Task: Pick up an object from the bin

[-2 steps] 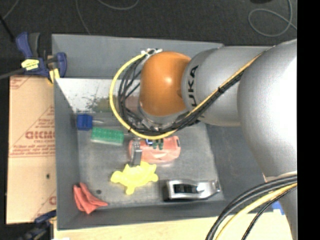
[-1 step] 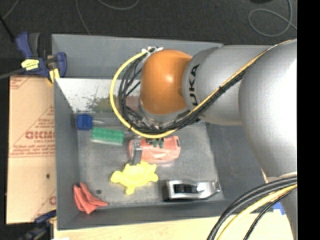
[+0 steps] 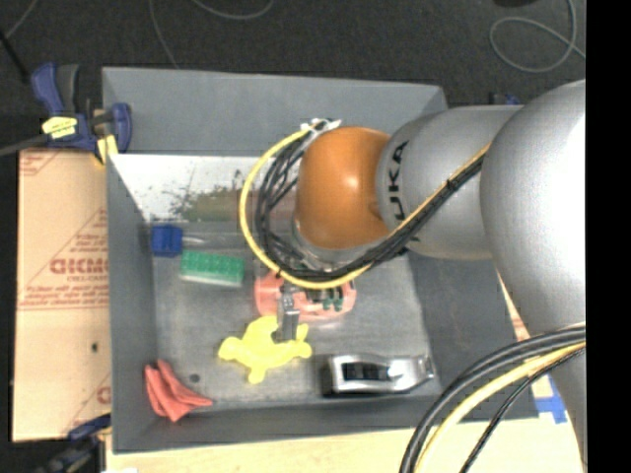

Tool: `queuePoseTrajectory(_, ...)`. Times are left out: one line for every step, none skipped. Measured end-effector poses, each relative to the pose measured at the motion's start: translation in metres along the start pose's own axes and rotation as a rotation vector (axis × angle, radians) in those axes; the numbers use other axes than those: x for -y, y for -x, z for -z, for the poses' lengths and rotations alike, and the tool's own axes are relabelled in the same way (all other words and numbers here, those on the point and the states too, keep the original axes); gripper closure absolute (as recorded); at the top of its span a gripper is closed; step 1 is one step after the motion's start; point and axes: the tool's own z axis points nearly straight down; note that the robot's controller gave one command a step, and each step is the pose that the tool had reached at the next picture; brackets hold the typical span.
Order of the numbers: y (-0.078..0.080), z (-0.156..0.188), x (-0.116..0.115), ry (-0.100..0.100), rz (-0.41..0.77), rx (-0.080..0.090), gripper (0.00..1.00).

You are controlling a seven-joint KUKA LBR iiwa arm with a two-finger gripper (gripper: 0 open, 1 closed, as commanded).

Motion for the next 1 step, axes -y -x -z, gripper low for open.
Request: queuePoseTrajectory(-0.0154,-0.0399,0.0235,0.003,0.169,-0.008,1.00)
